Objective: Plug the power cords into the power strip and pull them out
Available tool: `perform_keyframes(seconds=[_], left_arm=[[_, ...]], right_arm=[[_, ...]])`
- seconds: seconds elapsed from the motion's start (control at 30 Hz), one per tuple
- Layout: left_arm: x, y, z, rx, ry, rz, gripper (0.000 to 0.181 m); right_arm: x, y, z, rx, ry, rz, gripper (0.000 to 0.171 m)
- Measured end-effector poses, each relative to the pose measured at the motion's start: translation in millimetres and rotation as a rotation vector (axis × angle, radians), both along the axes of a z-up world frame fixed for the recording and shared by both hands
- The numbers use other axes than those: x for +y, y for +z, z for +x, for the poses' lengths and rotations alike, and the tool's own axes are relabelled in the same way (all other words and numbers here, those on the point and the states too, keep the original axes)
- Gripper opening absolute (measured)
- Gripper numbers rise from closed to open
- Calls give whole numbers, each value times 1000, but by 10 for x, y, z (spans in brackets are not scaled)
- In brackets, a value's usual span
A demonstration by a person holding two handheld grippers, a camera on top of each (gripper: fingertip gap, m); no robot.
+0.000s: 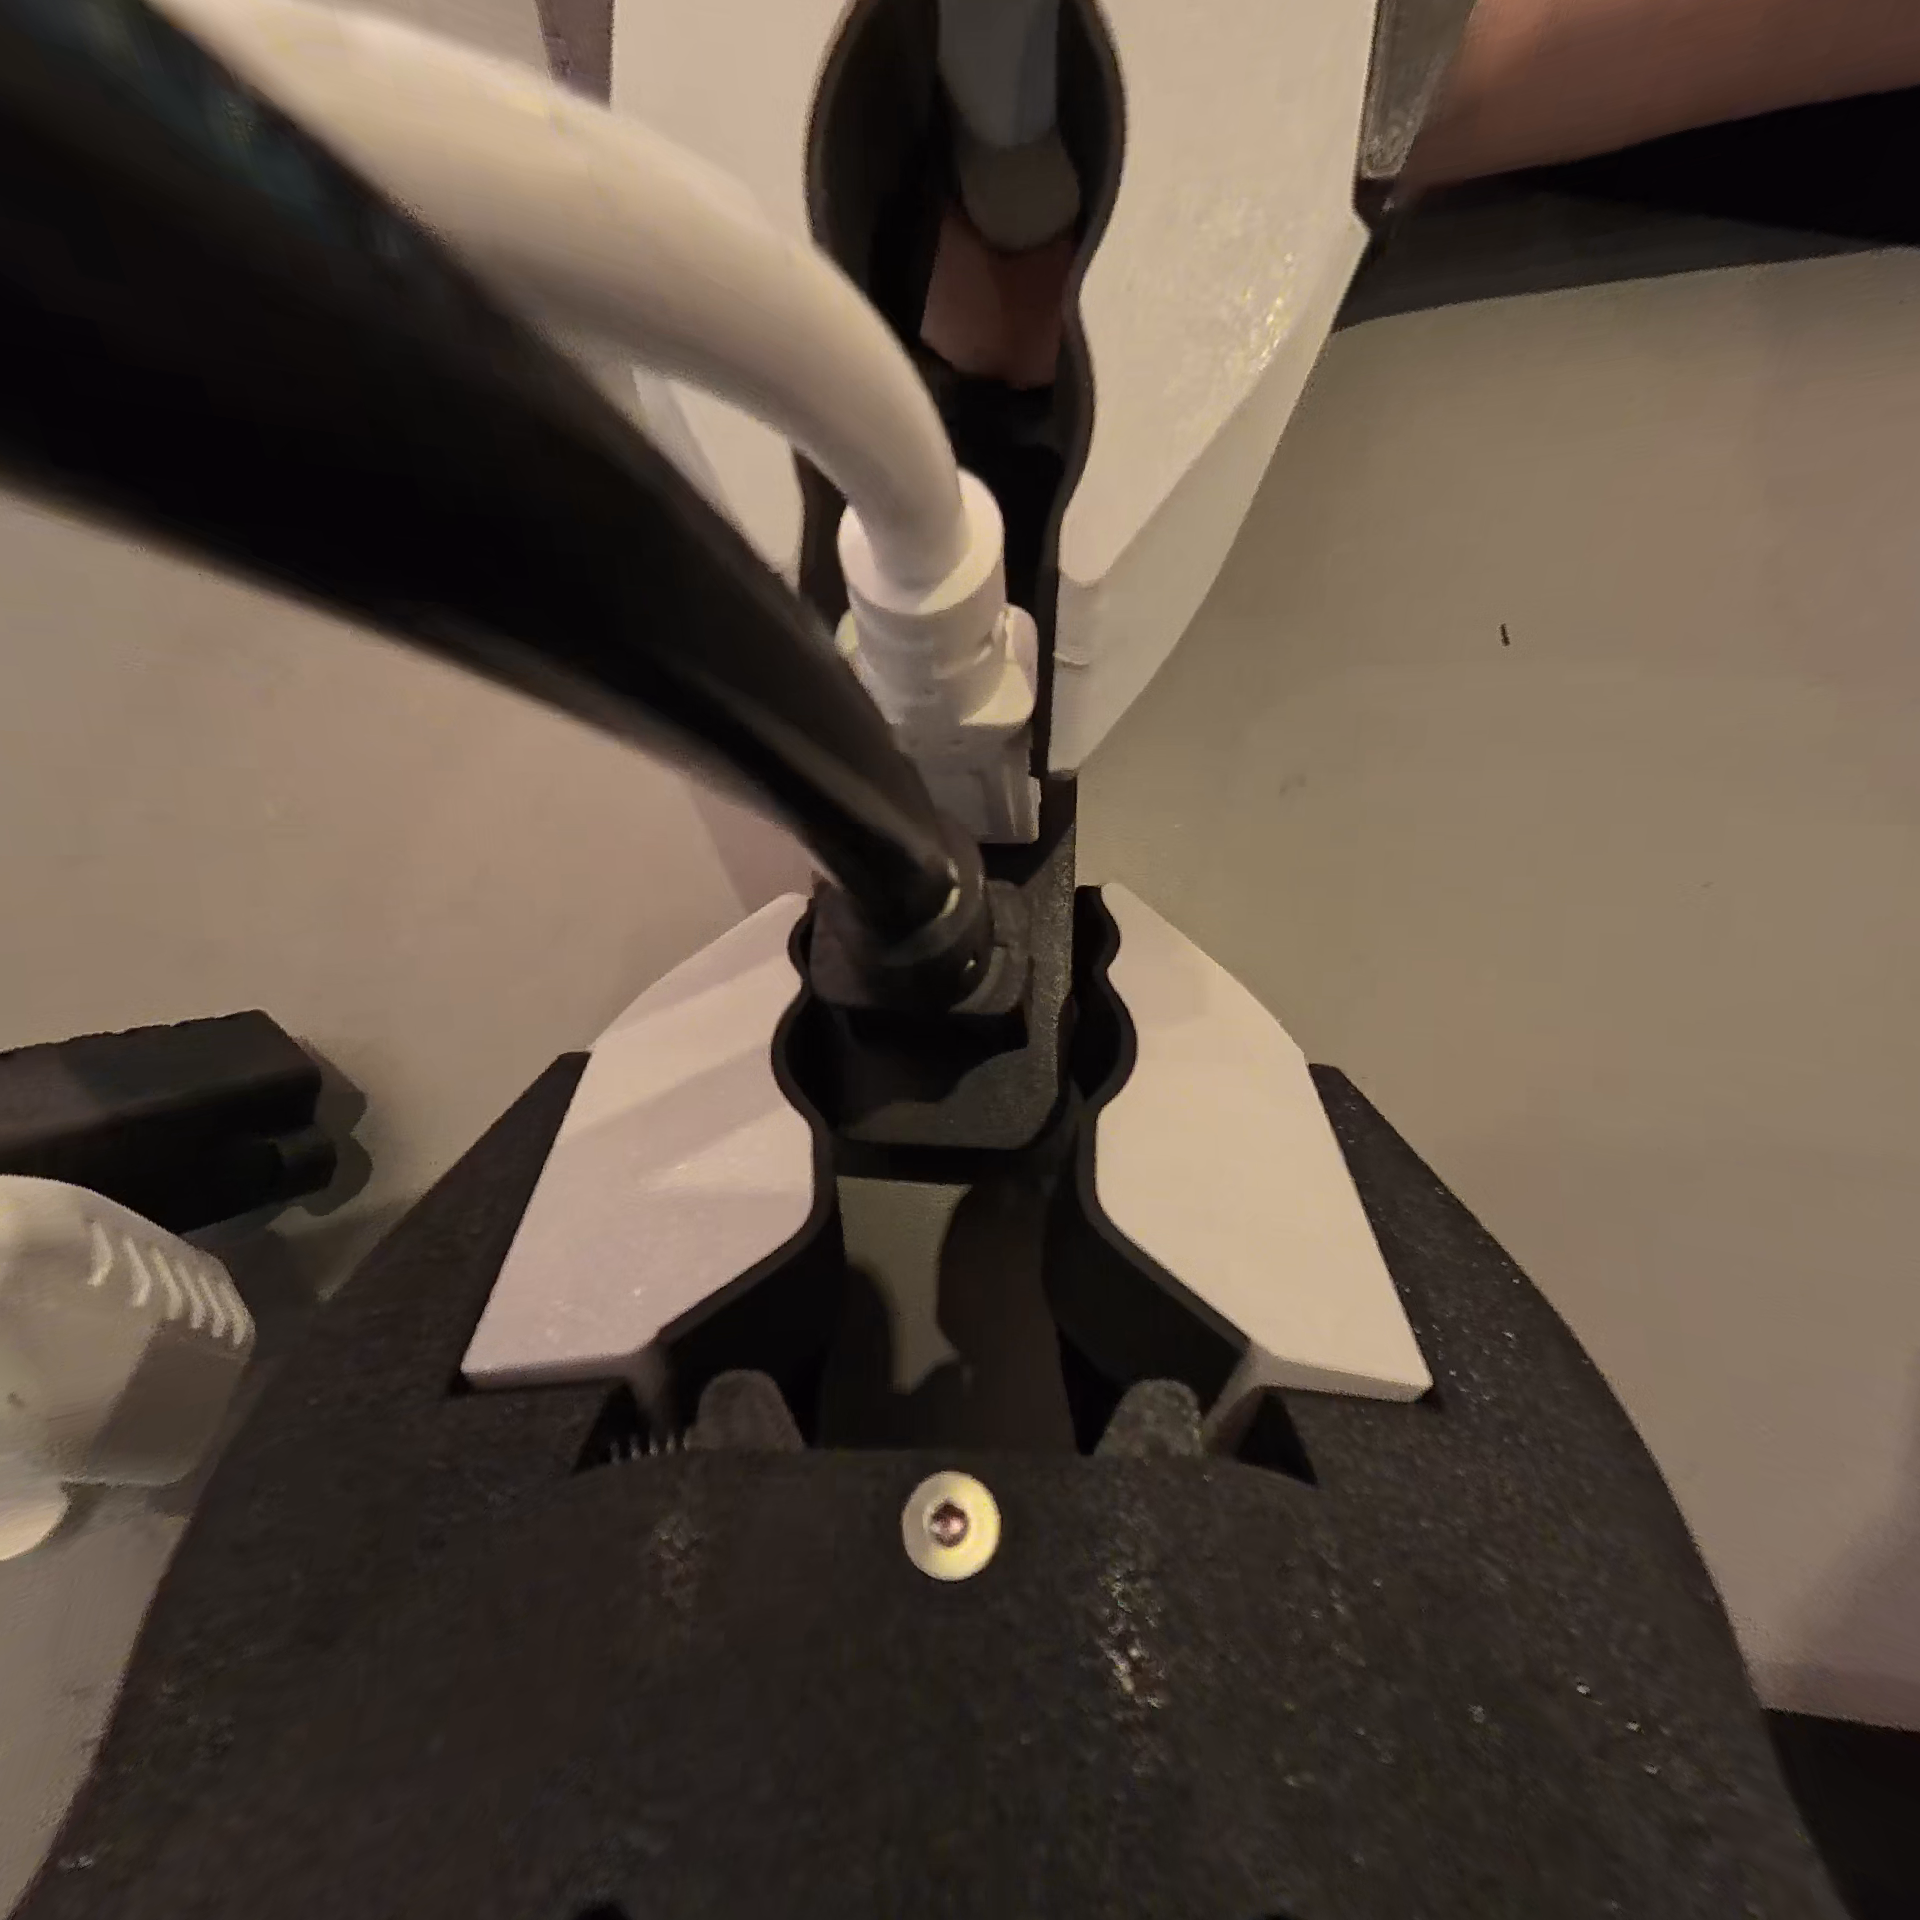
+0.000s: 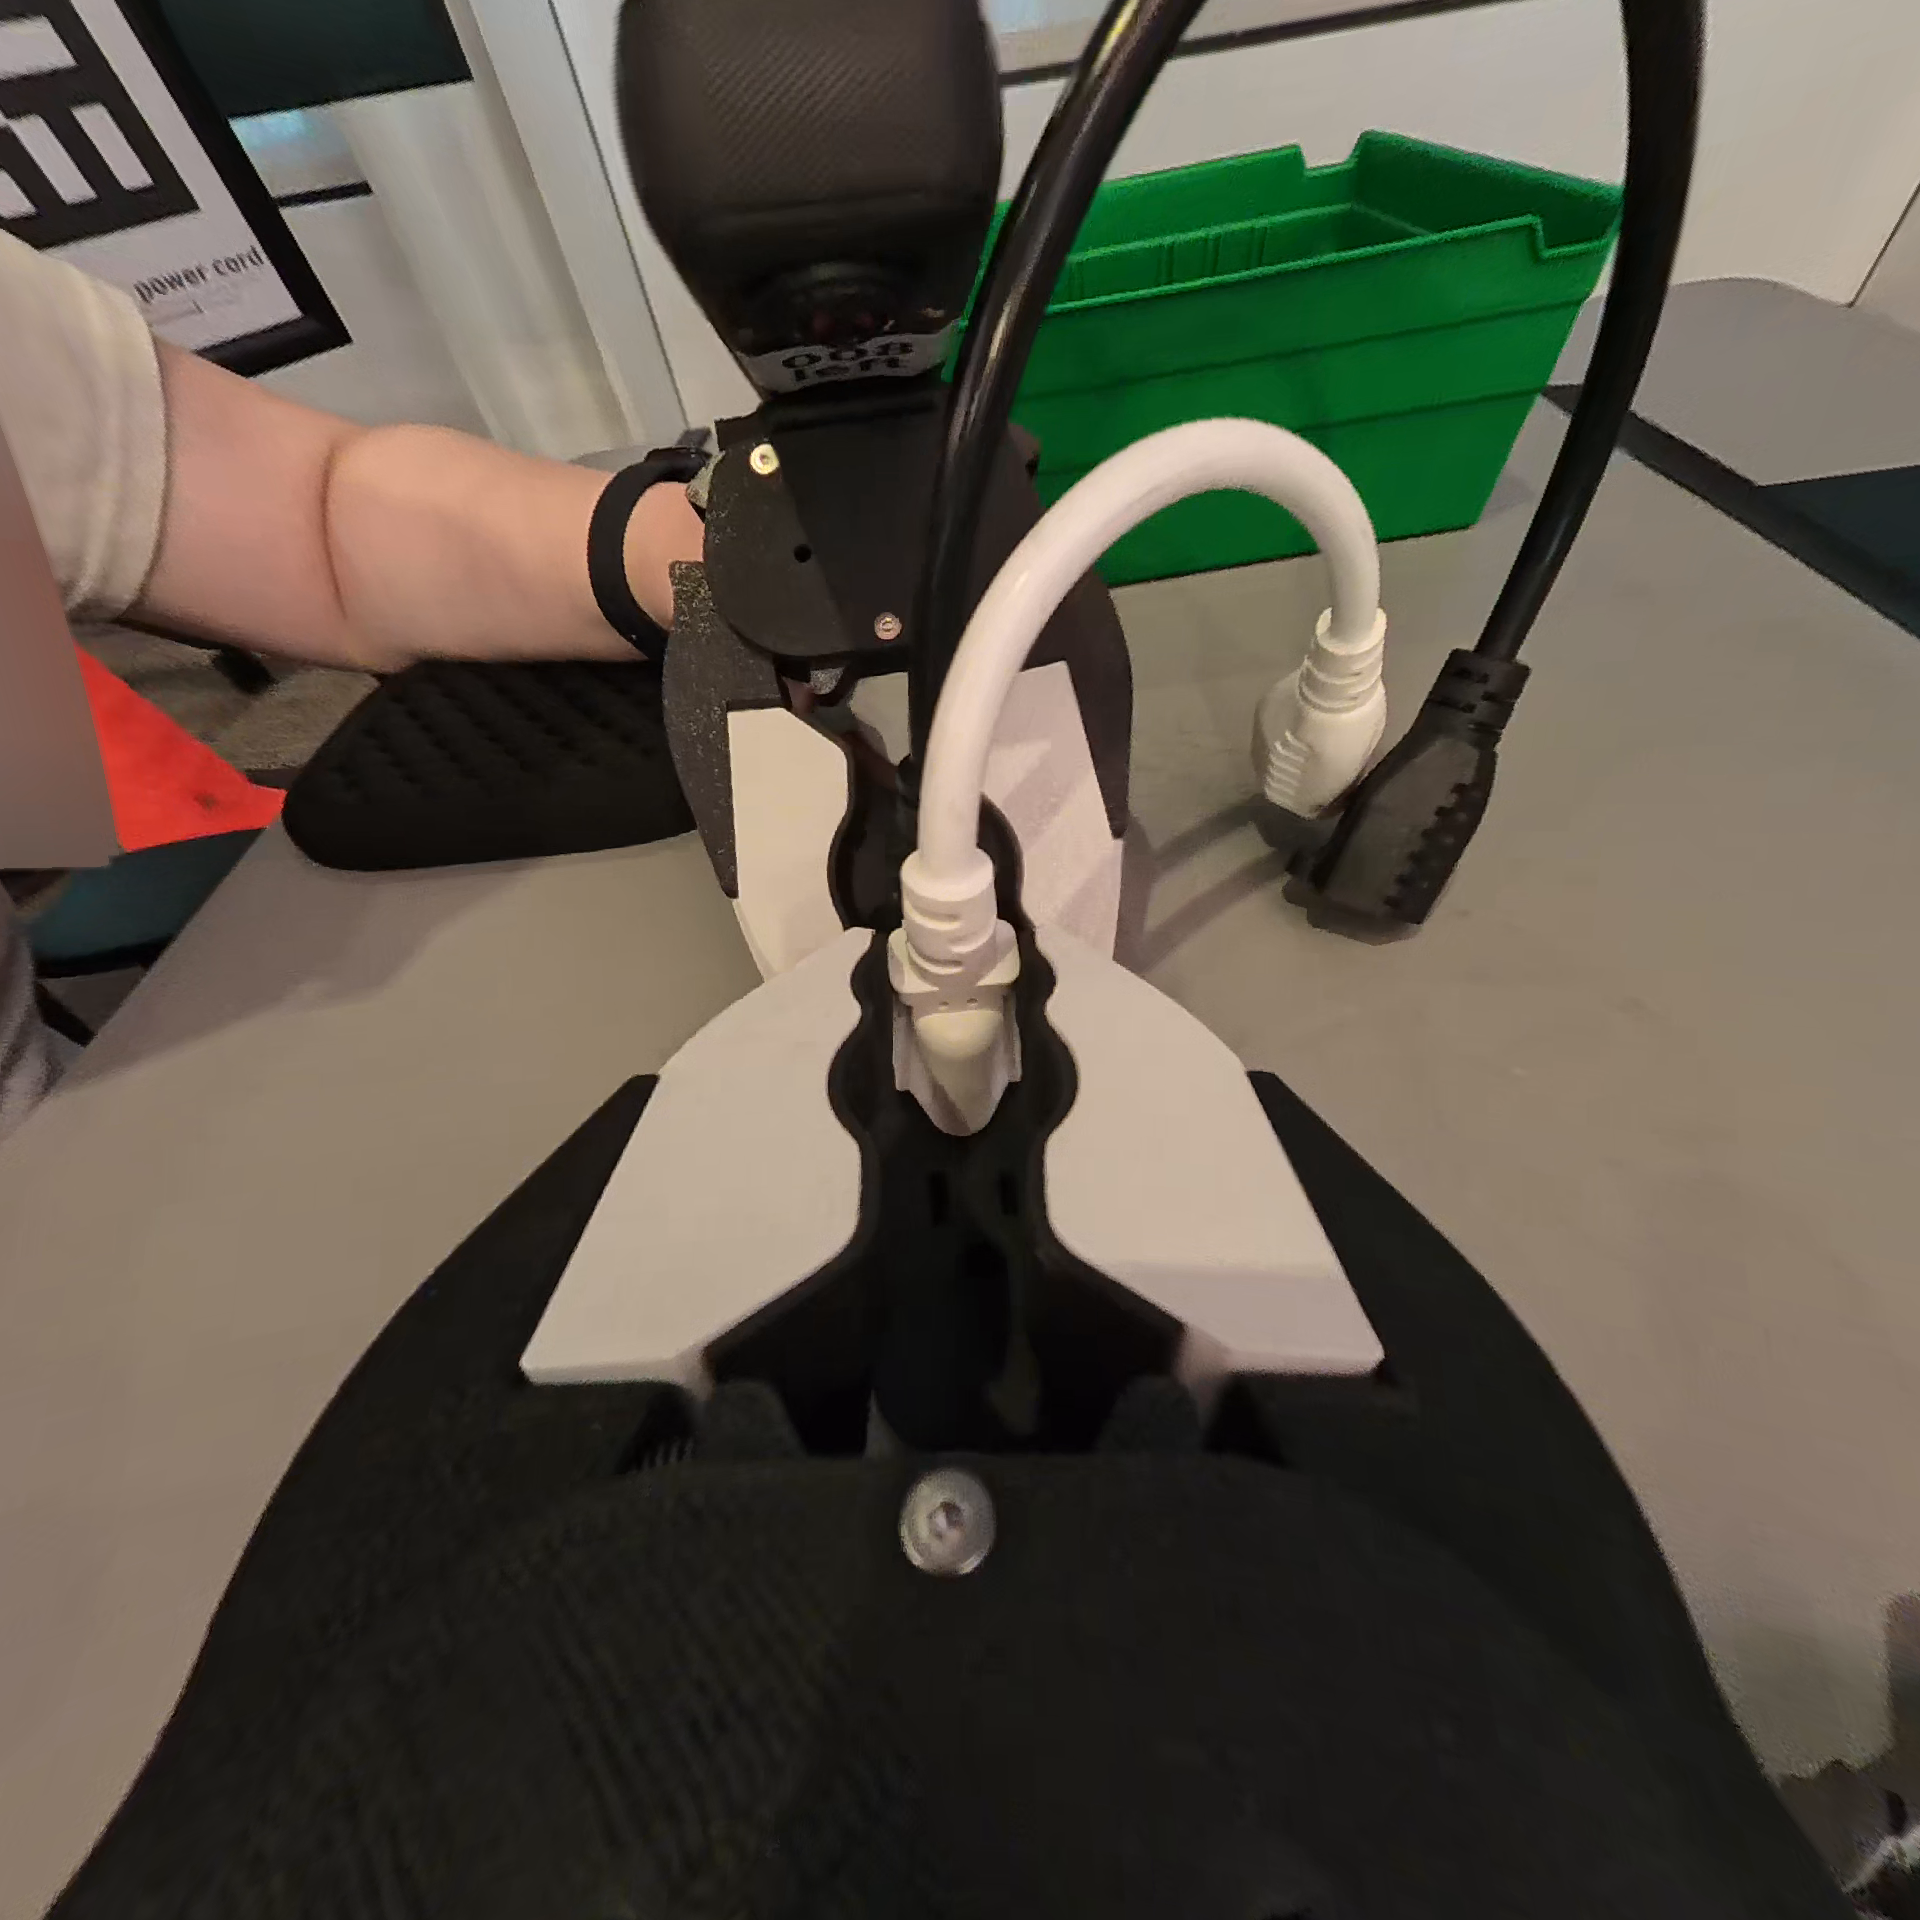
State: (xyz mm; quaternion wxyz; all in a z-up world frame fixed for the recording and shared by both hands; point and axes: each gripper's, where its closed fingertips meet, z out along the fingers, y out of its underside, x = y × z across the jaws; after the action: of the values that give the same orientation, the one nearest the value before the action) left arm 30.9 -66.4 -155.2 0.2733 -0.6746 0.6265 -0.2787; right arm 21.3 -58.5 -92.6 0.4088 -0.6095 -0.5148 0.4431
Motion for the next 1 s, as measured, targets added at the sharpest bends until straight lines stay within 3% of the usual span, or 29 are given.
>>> perform_keyframes(seconds=[0.27, 0.53, 0.87, 1.0], left_arm=[[-23, -5, 1, 0, -36, 18, 45], [-35, 246, 23, -169, -3, -212, 43], [0, 205, 31, -112, 2, -32, 35], [-4, 204, 29, -122, 10, -47, 35]], right_arm=[[-36, -91, -2, -72, 60, 100, 24], [-29, -91, 25, -65, 49, 88, 24], [-44, -158, -21, -118, 40, 30, 28], [-59, -134, -30, -124, 13, 76, 23]])
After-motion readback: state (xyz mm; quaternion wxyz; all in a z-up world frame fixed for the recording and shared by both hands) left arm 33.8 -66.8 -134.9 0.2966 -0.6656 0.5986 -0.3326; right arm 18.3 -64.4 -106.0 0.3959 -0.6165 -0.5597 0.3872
